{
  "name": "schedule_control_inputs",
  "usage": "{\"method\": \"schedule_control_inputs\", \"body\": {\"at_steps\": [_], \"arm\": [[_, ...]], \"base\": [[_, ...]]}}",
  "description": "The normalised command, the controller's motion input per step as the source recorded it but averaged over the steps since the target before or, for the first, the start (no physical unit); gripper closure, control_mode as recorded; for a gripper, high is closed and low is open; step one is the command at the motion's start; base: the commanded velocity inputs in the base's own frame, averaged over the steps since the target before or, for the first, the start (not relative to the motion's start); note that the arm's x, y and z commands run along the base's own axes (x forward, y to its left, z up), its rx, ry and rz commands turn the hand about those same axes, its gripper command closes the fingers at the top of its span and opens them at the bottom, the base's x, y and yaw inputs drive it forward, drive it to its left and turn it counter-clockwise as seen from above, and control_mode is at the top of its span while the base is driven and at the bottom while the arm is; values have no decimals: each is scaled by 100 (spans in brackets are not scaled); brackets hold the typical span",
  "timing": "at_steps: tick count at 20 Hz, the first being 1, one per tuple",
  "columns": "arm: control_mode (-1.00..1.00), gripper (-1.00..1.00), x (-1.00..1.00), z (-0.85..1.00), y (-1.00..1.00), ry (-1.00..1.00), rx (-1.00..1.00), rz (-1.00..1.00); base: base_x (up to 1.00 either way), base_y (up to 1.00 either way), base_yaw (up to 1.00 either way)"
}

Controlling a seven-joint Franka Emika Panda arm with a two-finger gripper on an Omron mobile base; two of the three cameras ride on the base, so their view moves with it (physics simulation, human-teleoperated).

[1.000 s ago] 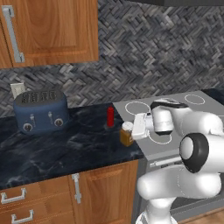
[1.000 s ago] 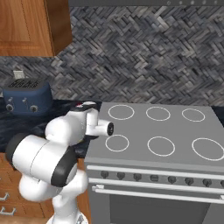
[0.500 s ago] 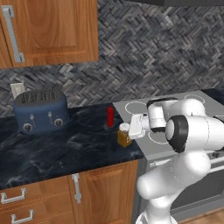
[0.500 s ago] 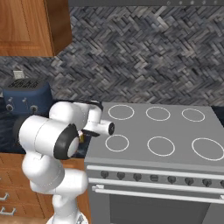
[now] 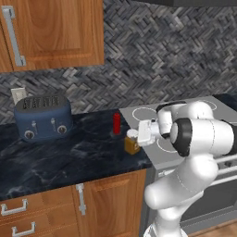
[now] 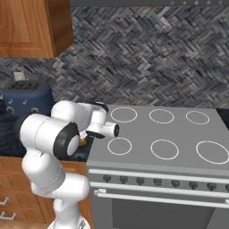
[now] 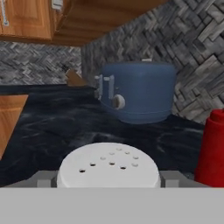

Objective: Collect the turmeric, ketchup, and shaker from the cabinet and place them next to the stove.

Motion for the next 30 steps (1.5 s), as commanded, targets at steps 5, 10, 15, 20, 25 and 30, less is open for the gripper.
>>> {"method": "schedule_control_inputs", "body": {"at_steps": [5,10,15,20,25,30], "arm": [[-100,-100,-6,26,0,-4,0,0],[-100,-100,-2,42,0,-2,0,0],[-100,-100,-52,76,0,-6,0,-2],[-100,-100,-62,100,-1,0,0,-4],[-100,-100,-56,100,-4,0,-1,-4],[-100,-100,-64,98,-4,0,-2,-5]], "base": [[0,0,0],[0,0,0],[0,0,0],[0,0,0],[0,0,0],[0,0,0]]}}
